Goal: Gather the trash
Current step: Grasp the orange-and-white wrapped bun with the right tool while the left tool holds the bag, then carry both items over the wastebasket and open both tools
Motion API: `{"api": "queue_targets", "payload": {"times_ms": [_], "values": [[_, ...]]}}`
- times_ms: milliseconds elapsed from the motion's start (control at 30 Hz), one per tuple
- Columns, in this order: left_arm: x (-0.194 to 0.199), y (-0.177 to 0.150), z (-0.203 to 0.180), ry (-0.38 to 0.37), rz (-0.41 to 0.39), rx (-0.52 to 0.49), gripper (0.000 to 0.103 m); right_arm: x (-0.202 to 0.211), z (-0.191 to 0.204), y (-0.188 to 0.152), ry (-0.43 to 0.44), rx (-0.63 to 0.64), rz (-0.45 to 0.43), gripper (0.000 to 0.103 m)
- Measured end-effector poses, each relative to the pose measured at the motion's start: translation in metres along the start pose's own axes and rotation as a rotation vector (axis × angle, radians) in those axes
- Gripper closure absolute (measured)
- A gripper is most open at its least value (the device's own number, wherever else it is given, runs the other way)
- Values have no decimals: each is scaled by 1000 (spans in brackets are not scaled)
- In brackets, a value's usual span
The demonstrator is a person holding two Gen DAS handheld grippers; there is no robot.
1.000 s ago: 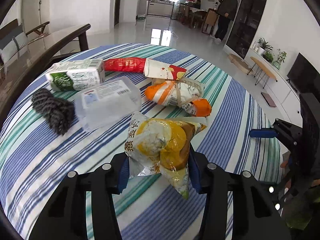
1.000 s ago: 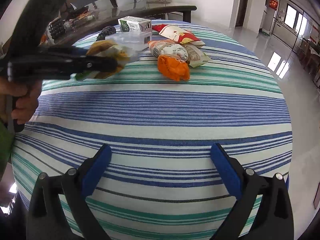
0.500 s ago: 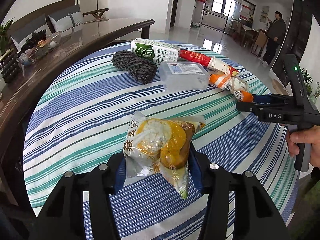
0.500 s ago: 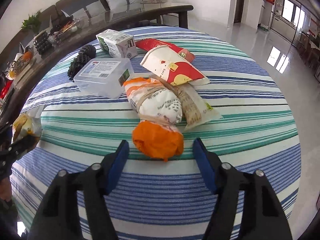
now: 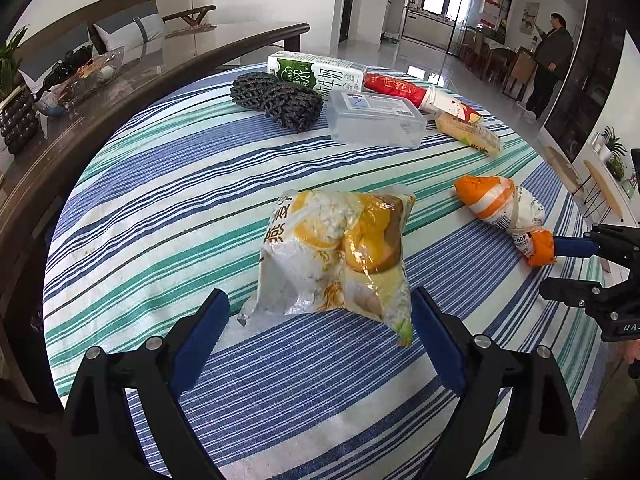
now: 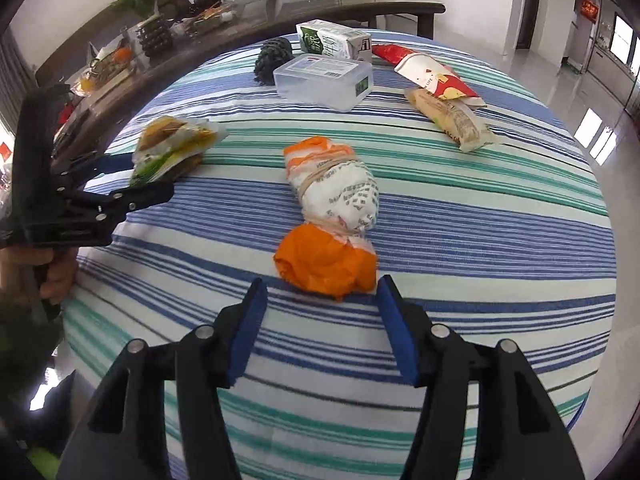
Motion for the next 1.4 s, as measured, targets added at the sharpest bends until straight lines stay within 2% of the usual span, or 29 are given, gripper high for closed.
{"api": "queue_targets", "payload": {"times_ms": [100,200,333,433,567,600,633,667,700,733,833,1133,1267,1400], "values": [[10,4,3,-59,-43,20,12,5,-5,14,-12,17,-18,34],[11,11,1,-83,-55,21,10,-3,-9,34,5,34,-8,32],[-2,17,-6,-97,-7,-3,10,-28,-14,47,-1,52,63,32],[-14,19,-7,-77,31,-2,10,-41,-18,53,-9,47,92,32],[-22,25,-9,-72,40,-2,10,-52,-25,54,-3,12,124,32],[-23,27,-11,-70,38,-9,10,-54,-25,54,6,8,132,33],[-23,29,-12,-69,38,-16,16,-55,-25,53,13,11,143,37],[-25,31,-14,-64,43,-29,20,-55,-24,53,11,18,147,46],[-26,32,-16,-53,50,-41,30,-52,-23,53,9,19,137,56],[-26,32,-17,-34,55,-52,39,-48,-23,54,5,15,129,56],[-21,34,-19,-39,43,-43,52,-30,-21,56,-2,20,67,57],[13,39,-51,-105,-25,-35,57,24,-34,36,17,-46,-37,57],[25,48,-88,-156,-44,-64,57,47,-64,22,-10,-120,-70,57],[35,60,-148,-237,-64,-113,57,82,-114,5,-83,-193,-113,57]]}}
Point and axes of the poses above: each gripper's, at about its wrist camera, not at the fingertips, and x roughly against the way its jaws point, z to its left, y to its top, the point moved 3 cm from there along -x, roughly the way its jaws point, and after that the axes turned 11 degrees about -z, right-handed, at the moved point
